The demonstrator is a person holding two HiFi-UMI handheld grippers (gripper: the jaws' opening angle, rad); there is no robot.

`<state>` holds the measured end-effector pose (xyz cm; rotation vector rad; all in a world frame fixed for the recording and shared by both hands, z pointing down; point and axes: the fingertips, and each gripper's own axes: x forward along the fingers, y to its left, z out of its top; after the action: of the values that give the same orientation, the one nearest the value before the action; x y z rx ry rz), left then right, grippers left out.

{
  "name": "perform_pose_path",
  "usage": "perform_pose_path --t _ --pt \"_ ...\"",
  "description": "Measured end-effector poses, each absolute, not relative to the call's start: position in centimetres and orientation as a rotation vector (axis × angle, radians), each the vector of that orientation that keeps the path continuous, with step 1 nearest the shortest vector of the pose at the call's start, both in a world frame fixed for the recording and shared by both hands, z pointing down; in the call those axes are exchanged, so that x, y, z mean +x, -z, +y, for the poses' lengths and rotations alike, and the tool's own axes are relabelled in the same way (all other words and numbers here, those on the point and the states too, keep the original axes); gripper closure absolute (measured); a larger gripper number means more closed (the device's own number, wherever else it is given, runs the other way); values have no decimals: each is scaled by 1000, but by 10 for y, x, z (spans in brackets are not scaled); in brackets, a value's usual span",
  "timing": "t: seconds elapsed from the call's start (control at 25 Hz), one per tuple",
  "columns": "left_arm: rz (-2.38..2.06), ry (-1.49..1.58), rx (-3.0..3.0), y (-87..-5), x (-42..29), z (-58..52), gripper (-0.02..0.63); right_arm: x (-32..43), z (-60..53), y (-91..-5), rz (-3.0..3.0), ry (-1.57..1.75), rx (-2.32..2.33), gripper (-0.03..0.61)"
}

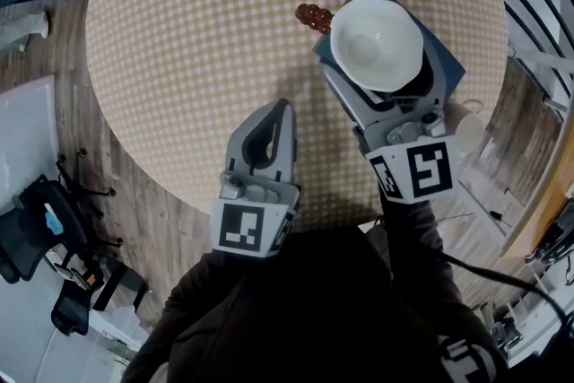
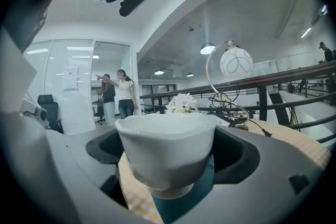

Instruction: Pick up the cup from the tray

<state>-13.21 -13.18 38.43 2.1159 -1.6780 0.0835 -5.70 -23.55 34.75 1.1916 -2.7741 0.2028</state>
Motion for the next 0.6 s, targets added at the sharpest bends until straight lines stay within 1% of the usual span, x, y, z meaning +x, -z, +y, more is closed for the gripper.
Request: perform_pose_path --t 0.32,0.6 --pt "-1789 -59 2035 -382 -167 -114 611 -107 -219 -346 -2863 -208 1036 114" --pt "-1889 -46 1960 -384 -204 -94 611 -161 -197 -365 -2891 -244 861 114"
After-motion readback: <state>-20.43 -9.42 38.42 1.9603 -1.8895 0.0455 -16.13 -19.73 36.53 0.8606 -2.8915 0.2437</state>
